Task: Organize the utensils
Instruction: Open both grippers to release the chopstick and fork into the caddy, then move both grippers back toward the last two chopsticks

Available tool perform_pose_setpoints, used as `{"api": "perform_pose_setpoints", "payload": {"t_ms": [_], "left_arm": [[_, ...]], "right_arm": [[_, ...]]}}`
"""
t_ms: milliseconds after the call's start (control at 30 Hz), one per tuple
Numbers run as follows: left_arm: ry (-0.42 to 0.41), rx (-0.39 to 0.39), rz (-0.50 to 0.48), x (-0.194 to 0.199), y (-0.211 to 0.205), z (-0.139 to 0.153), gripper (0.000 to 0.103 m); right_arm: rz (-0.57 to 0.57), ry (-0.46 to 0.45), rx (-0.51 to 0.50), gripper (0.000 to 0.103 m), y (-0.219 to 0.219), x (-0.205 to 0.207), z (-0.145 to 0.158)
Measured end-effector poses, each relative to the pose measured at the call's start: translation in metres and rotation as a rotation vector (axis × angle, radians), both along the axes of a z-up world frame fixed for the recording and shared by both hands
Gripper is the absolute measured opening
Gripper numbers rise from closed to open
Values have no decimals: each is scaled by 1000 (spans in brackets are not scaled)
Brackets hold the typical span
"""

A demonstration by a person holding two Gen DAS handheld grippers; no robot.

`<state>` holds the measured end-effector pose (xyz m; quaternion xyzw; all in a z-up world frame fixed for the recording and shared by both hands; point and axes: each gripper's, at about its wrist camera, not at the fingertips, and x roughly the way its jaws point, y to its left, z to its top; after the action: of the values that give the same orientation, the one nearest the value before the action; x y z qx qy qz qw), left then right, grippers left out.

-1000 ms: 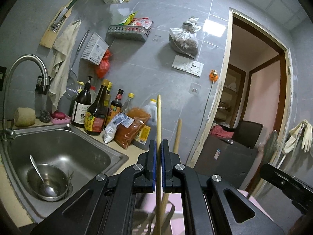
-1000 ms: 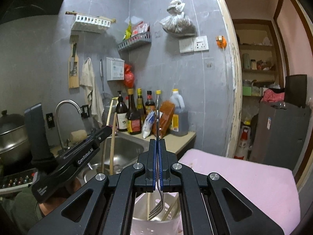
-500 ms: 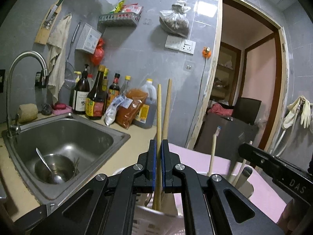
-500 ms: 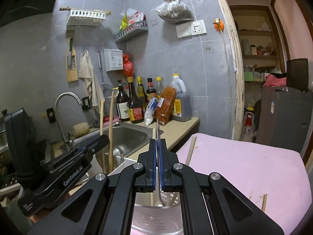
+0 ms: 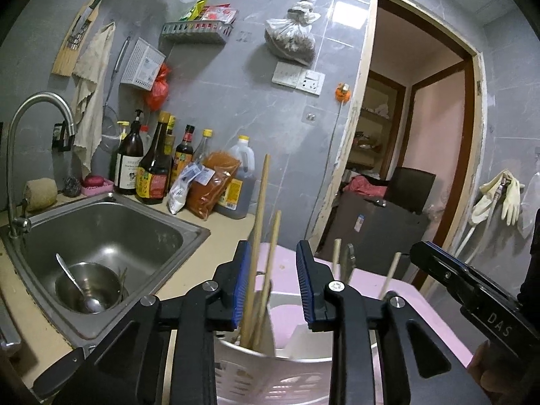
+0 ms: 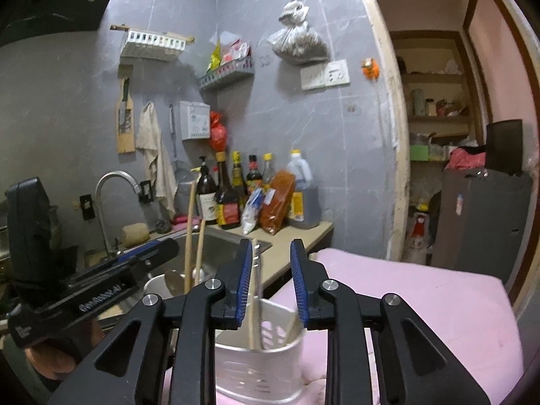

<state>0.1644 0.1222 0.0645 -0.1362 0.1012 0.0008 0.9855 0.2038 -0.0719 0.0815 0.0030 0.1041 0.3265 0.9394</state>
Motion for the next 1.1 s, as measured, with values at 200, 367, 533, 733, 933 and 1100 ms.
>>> {"api": "perform_pose_setpoints", "payload": {"t_ms": [200, 367, 533, 733, 933, 1100], "left_arm": [[-29, 21, -31, -7, -17, 14, 37], [-20, 28, -60, -11, -32, 20, 58], [-8, 51, -110, -12, -49, 23, 81], [-17, 70, -139, -16, -66, 20, 94], [-4, 71, -171, -18, -81, 14, 99], [28, 80, -208, -18, -94, 4, 99]], "right_arm": [[-69, -58, 41, 49, -29, -11, 12], [-118, -85, 51, 75, -54, -20, 17], [-166, -92, 50, 88, -77, -27, 16], [-217, -88, 53, 103, -101, -34, 12], [-258, -89, 37, 103, -121, -42, 8], [-291, -72, 4, 103, -136, -46, 0]]}}
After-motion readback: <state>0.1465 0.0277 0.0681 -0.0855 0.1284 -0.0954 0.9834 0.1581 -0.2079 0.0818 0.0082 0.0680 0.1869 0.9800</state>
